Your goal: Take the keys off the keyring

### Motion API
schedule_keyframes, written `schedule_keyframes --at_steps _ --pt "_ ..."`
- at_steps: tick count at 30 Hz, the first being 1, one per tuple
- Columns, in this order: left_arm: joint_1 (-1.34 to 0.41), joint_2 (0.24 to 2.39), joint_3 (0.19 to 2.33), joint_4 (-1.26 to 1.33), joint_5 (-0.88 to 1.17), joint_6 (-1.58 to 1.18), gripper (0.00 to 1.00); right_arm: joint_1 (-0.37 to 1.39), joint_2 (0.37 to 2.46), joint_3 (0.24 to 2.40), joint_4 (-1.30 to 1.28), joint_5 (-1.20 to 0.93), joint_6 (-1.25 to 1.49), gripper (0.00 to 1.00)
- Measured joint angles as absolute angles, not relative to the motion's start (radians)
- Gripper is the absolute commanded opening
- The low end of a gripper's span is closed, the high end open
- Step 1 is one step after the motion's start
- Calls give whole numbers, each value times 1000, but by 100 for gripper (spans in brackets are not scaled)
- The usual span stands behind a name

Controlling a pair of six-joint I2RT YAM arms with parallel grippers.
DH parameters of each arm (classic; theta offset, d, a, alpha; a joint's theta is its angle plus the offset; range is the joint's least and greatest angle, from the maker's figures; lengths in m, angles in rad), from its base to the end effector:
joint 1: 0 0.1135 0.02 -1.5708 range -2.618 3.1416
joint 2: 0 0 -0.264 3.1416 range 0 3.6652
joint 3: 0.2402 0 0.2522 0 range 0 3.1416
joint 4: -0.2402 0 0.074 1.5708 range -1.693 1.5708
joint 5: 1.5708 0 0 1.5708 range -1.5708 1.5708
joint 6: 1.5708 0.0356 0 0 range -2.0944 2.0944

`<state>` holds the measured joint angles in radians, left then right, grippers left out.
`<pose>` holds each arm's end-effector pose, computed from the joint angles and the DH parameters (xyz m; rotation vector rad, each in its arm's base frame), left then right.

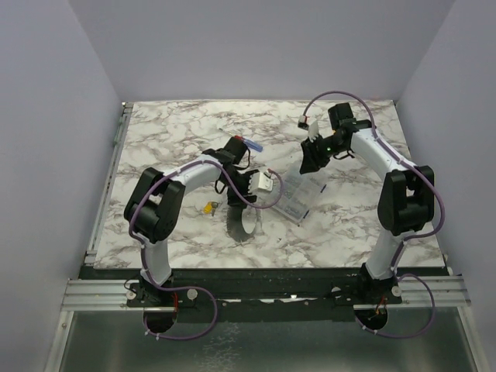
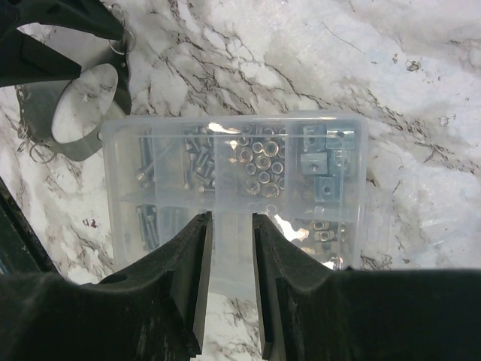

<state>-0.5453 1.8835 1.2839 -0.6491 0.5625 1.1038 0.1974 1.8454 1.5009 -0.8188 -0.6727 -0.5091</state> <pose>0.3067 -0.2083 0.1772 2.0054 1.6869 -0.6098 0.3710 0.0968 0.2478 -1.0474 2.3120 0.7932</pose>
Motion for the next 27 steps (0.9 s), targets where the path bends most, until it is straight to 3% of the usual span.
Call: schedule_keyframes --at_steps 10,13,19,27 --pt "-550 1883 1318 -655 552 969 84 202 1863 1527 -803 -684 -489 41" --pt "-544 1880 1375 -647 551 890 98 202 1863 1548 -785 -693 -469 53" --pt "-457 1845 1539 -627 543 658 99 198 1834 1559 -690 -697 -394 99" --pt "-166 1864 1913 -620 502 346 99 94 1716 1579 -517 -703 -254 100"
